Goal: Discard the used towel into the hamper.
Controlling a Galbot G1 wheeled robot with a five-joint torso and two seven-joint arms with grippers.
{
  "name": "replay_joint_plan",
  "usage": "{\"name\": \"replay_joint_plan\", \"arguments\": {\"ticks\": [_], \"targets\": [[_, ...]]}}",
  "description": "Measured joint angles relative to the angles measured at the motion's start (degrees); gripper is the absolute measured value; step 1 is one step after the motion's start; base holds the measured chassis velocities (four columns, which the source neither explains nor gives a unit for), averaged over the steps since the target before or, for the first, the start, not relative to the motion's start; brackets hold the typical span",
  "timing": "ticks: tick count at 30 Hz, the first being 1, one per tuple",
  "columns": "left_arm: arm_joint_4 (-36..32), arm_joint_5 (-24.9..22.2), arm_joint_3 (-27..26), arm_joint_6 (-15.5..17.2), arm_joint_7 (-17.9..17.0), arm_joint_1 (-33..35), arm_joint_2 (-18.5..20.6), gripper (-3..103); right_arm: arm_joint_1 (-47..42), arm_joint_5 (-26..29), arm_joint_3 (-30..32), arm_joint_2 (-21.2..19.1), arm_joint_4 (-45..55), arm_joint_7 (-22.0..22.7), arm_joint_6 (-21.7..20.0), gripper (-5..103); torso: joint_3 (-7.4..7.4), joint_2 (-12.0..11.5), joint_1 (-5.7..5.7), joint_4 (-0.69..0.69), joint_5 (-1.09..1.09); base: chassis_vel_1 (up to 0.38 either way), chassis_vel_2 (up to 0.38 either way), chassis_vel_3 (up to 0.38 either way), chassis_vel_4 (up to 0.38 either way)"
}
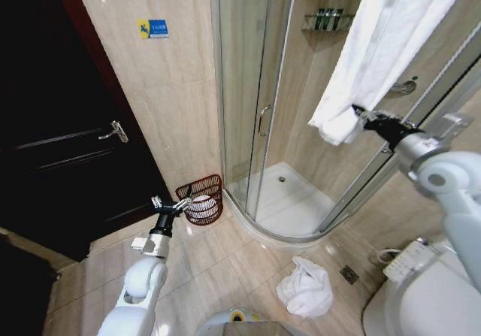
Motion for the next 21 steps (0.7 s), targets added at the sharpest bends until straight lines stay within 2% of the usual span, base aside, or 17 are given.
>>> {"name": "replay_joint_plan", "arguments": {"ticks": [2,8,11,18,21], "targets": [[0.2,-0.3,-0.1,-0.3,0.1,0.0,0.1,100,-3.5,-2.4,0.5,2.7,2.3,0.1,0.2,8,0.0,0.0,0.0,0.0,0.01,0.0,0.0,0.0,0.0],[0.3,-1.0,-0.2,-0.7,0.2,0.2,0.4,100,-9.7,-6.9,1.0,7.0,6.1,-0.3,0.9,8,0.0,0.0,0.0,-0.01,0.03,0.0,0.0,0.0,0.0],[0.4,-1.5,-0.4,-0.9,0.3,0.2,0.7,100,-14.2,-10.0,1.2,10.7,8.5,-0.8,1.2,8,0.01,0.0,0.0,0.0,0.03,0.0,0.0,0.0,0.0],[0.8,-1.9,-0.4,-1.6,0.4,0.1,0.8,100,-18.8,-13.3,1.2,15.3,11.7,-1.5,1.6,8,0.0,0.0,0.0,0.0,0.01,0.0,0.0,0.0,0.0],[1.2,-2.1,-0.3,-2.0,0.5,0.1,0.8,100,-21.1,-16.4,0.0,19.9,13.5,-2.2,1.6,8,0.0,0.0,0.0,0.0,0.01,0.0,0.0,0.0,0.0]]}}
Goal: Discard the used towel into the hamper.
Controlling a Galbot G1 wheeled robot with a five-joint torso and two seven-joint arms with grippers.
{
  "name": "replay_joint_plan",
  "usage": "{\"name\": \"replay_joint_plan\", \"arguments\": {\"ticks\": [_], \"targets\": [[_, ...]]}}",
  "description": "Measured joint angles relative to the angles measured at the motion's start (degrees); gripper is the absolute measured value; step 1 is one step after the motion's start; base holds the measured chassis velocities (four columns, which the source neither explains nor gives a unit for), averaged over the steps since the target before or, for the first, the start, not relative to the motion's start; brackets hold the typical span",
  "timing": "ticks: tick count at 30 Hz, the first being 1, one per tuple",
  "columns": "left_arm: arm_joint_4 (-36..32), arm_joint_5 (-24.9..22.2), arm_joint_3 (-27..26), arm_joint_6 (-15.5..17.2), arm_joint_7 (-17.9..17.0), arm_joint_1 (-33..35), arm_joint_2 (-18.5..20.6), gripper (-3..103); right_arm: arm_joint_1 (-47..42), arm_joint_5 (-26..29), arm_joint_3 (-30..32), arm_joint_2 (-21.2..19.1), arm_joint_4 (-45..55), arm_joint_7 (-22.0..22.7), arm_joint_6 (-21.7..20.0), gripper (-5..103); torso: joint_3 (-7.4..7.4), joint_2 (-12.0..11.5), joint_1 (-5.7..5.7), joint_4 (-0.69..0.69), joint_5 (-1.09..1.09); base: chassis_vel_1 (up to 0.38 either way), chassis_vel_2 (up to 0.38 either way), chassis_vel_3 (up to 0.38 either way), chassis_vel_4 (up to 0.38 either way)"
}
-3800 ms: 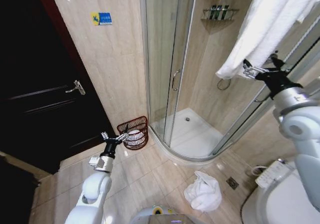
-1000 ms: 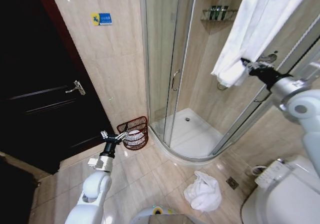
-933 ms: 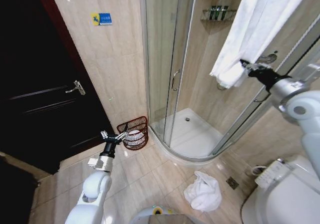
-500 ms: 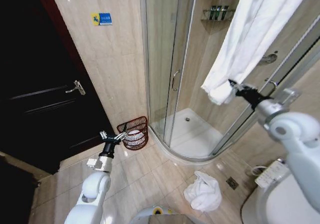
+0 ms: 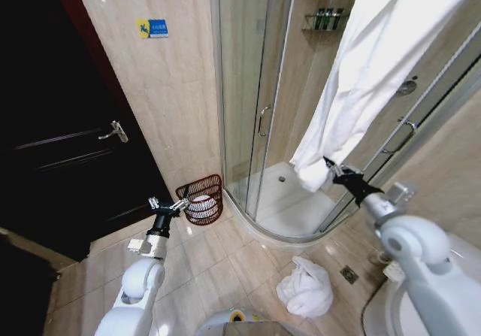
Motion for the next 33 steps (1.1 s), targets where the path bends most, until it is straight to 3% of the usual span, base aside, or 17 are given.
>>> {"name": "replay_joint_plan", "arguments": {"ticks": [2,5,17,33], "targets": [[0.0,0.0,0.0,0.0,0.0,0.0,0.0,100,-0.1,-0.3,-0.1,0.4,0.0,-0.1,0.0,8,0.0,0.0,0.0,0.0,0.0,0.0,0.0,0.0,0.0],[0.1,-0.4,-0.1,-0.2,0.2,0.0,0.3,100,-1.2,-3.1,-2.0,4.5,-1.1,-0.7,0.0,8,0.0,0.0,0.0,0.0,0.02,0.0,0.0,0.0,0.0],[0.1,-0.9,-0.4,-0.6,0.2,0.0,0.6,100,-2.7,-9.3,-2.1,10.0,-5.1,-2.3,2.1,8,0.01,0.0,0.01,0.0,0.02,0.0,0.0,0.0,0.0],[-0.2,-0.8,-0.3,-0.8,0.4,-0.1,0.4,100,-1.1,-9.7,-1.9,8.5,-2.6,-2.4,2.6,8,0.0,0.0,0.01,0.0,0.01,0.0,0.0,0.0,0.0]]}}
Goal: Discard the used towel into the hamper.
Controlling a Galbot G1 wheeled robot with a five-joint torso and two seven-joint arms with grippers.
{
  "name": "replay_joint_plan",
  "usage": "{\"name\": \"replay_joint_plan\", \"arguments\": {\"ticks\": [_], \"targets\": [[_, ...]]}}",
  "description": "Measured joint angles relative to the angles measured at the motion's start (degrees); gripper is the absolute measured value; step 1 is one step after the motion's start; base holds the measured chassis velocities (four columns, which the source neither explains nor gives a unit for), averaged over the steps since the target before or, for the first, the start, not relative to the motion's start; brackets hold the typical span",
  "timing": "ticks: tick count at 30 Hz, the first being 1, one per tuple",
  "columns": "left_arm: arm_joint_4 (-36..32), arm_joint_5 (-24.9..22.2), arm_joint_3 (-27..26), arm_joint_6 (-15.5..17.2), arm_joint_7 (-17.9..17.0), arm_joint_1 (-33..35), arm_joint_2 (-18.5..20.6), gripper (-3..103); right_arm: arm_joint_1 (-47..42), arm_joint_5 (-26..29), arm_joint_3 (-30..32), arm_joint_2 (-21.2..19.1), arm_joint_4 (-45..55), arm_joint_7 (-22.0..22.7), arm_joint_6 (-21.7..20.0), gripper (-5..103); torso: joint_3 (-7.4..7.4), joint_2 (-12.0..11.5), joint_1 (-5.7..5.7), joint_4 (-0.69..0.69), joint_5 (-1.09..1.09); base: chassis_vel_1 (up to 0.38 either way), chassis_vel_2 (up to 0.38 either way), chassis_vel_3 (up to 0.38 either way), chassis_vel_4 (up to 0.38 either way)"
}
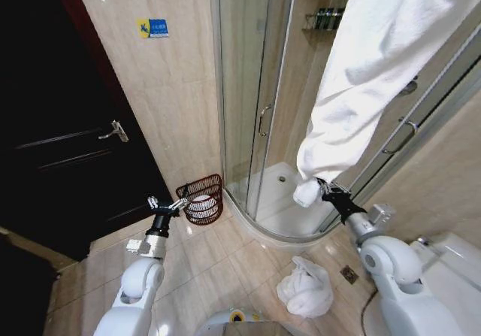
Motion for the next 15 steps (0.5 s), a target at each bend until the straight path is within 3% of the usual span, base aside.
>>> {"name": "replay_joint_plan", "arguments": {"ticks": [11,14,15], "targets": [[-0.1,0.2,0.1,0.1,0.1,-0.1,-0.2,100,0.2,0.1,0.0,-0.2,0.0,0.9,-0.2,6,0.0,0.0,0.0,0.0,0.0,0.0,0.0,0.0,0.0],[-0.1,0.2,0.1,0.1,0.2,0.0,-0.2,100,0.1,0.0,0.0,-0.1,0.6,1.6,-0.2,22,0.0,0.0,-0.01,0.0,0.0,0.0,0.0,0.0,0.0],[-0.1,0.2,0.1,0.1,0.2,0.0,-0.2,100,0.1,0.0,0.0,-0.1,0.6,1.6,-0.2,22,0.0,0.0,-0.01,0.0,0.0,0.0,0.0,0.0,0.0]]}}
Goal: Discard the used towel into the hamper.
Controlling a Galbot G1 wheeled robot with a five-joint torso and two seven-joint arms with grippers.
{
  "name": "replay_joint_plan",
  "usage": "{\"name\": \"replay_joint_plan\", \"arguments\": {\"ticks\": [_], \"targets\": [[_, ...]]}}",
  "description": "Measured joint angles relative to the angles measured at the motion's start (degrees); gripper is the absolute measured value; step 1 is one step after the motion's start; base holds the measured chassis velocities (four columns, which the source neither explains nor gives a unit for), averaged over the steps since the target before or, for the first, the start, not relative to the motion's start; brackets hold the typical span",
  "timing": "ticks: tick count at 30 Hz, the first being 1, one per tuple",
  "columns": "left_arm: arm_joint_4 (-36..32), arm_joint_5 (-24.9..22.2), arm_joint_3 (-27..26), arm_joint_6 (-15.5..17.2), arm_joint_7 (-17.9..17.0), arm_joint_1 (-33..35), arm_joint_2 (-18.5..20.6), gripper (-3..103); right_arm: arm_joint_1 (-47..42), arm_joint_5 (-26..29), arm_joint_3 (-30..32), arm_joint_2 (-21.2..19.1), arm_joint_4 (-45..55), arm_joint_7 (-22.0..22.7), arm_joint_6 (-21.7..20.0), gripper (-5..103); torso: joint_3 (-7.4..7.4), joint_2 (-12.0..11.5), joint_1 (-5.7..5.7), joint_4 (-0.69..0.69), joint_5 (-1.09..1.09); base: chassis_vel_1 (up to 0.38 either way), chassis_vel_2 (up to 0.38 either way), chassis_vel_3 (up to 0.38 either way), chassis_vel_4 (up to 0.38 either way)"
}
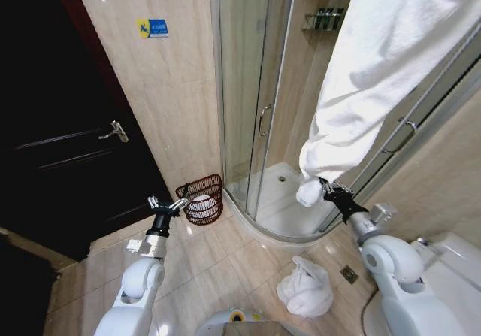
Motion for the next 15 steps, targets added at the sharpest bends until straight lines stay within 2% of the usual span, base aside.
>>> {"name": "replay_joint_plan", "arguments": {"ticks": [2,4,7,8,10,11,14,15], "targets": [[0.0,0.0,0.0,0.0,0.0,-0.1,0.0,100,0.0,0.0,0.0,0.0,0.4,0.4,0.0,32,0.0,0.0,0.0,0.0,0.0,0.0,0.0,0.0,0.0],[0.0,0.0,0.0,0.1,0.0,-0.2,0.0,100,0.0,-0.1,0.1,0.0,0.5,0.5,0.0,32,0.0,0.0,0.0,0.0,0.0,0.0,0.0,0.0,0.0],[-0.1,0.0,0.1,0.1,0.1,-0.2,0.0,100,-0.5,-0.9,0.4,0.6,1.2,1.5,-0.1,49,0.0,0.0,0.0,0.0,-0.01,0.0,0.0,0.0,0.0],[-0.1,0.0,0.1,0.1,0.1,-0.2,0.0,100,-0.5,-0.9,0.4,0.6,1.2,1.5,-0.1,49,0.0,0.0,0.0,0.0,-0.01,0.0,0.0,0.0,0.0],[-0.1,0.0,0.1,0.1,0.2,-0.2,0.0,100,-1.2,-1.5,0.6,2.2,1.8,4.1,-1.4,60,0.0,0.0,0.0,0.0,0.0,0.0,0.0,0.0,0.0],[-0.1,0.0,0.1,0.1,0.2,-0.2,0.0,100,-1.2,-1.5,0.6,2.2,1.8,4.1,-1.4,60,0.0,0.0,0.0,0.0,0.0,0.0,0.0,0.0,0.0],[-0.1,0.0,0.2,0.1,0.2,-0.3,0.1,100,-2.1,-1.3,0.2,4.9,2.5,9.4,-4.4,77,0.0,0.0,0.0,-0.01,0.01,0.0,0.0,0.0,0.0],[-0.1,0.0,0.2,0.2,0.2,-0.3,0.2,100,-2.2,-1.3,-0.1,5.5,2.7,11.0,-5.6,77,0.0,0.0,0.0,-0.01,0.0,0.0,0.0,0.0,0.0]]}}
